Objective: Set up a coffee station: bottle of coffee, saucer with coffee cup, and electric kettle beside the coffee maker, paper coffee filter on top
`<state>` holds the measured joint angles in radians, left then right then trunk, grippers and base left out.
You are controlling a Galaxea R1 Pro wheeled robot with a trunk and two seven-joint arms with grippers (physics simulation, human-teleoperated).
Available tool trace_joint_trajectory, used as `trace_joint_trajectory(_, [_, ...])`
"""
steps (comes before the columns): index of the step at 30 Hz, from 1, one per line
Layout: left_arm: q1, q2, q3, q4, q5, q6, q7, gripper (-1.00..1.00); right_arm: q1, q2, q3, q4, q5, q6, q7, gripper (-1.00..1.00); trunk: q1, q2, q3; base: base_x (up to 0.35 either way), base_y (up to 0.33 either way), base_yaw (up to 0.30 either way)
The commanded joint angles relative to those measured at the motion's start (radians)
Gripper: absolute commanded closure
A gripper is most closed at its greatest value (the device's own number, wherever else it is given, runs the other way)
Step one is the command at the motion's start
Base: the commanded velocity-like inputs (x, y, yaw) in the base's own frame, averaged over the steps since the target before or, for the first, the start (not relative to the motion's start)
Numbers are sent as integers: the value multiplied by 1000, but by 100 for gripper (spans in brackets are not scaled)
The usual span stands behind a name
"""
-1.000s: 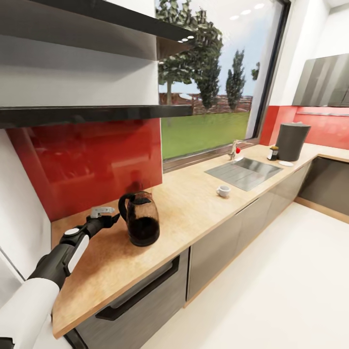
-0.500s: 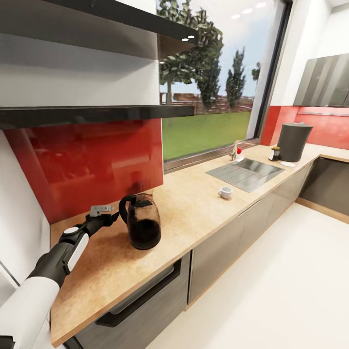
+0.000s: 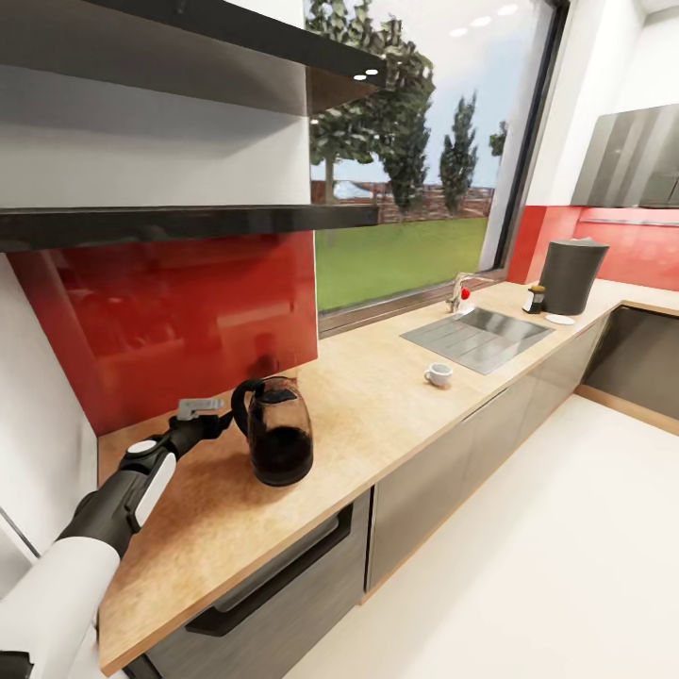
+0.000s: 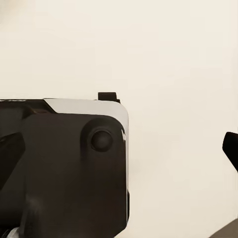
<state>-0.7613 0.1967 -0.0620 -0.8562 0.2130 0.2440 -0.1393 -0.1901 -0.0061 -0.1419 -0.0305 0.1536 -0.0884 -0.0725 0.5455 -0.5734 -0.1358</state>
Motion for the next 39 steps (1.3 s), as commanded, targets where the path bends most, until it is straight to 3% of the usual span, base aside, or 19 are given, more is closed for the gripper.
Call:
trace_joint_trajectory(1, [-1, 0, -2, -1, 8, 5, 1, -100, -1, 0, -8, 1, 10, -4, -3, -100, 0, -2, -2, 0, 0, 0])
trace_joint_trajectory(12, [6, 3, -10, -34, 6, -20, 54, -100, -1, 0, -8, 2, 10, -4, -3, -100, 0, -2, -2, 0, 0, 0])
trace_joint_trajectory(39, [11, 2, -16, -17, 5, -49, 60, -100, -1, 0, -8, 2, 11, -4, -3, -100, 0, -2, -2, 0, 0, 0])
